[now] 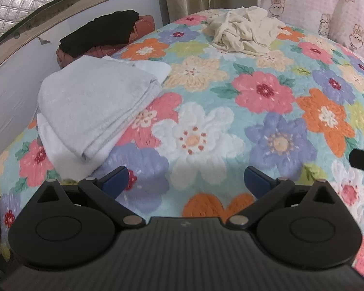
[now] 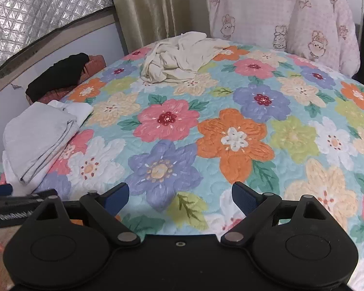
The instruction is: Fold clothes
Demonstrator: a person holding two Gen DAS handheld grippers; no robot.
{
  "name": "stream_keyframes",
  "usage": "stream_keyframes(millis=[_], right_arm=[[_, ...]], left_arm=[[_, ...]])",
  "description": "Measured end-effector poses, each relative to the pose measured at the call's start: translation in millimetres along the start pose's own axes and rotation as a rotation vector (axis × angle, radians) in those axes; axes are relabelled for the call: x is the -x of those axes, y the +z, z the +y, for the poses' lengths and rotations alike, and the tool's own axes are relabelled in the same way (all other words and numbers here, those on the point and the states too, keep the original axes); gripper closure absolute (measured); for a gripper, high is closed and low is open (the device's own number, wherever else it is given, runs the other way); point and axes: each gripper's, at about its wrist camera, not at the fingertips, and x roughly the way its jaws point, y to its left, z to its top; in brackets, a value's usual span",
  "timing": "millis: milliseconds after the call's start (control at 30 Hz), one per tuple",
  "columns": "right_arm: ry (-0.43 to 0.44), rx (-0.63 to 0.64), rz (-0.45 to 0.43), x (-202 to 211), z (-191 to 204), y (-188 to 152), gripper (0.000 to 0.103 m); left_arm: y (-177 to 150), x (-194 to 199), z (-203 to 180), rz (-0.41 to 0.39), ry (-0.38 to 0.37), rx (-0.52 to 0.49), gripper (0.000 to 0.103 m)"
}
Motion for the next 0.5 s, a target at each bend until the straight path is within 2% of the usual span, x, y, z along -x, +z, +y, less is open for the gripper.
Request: stream_keyframes(millis=[133, 233, 333, 400, 433, 500], right_arm=[[-0.017, 0.069, 0.012, -40, 8, 16, 0.009], [0.111, 0.158, 0.053, -82, 10, 42, 0.009], [0.176, 0.118, 0.160, -104, -2, 78, 0.010], [0.175, 0.111, 0.259, -111, -8, 104, 0.010], [0.159, 0.129, 0.296, -110, -10, 117, 0.010], [0.104, 0.199, 0.309, -112, -9, 141, 0.010]], left_arm=[[29, -25, 1, -0.041, -0.036, -0.016, 0.000], [60, -45, 4, -0.089, -0.035, 0.015, 0.000], [95, -65, 17, -0.112, -0.168, 0.125, 0.000], [122, -78, 20, -0.121, -0.177, 0.180, 0.000], [135, -84, 17, -0.137, -0.163, 0.175, 0.000], [157, -103, 7, -0.150, -0.137, 0.170, 0.000]])
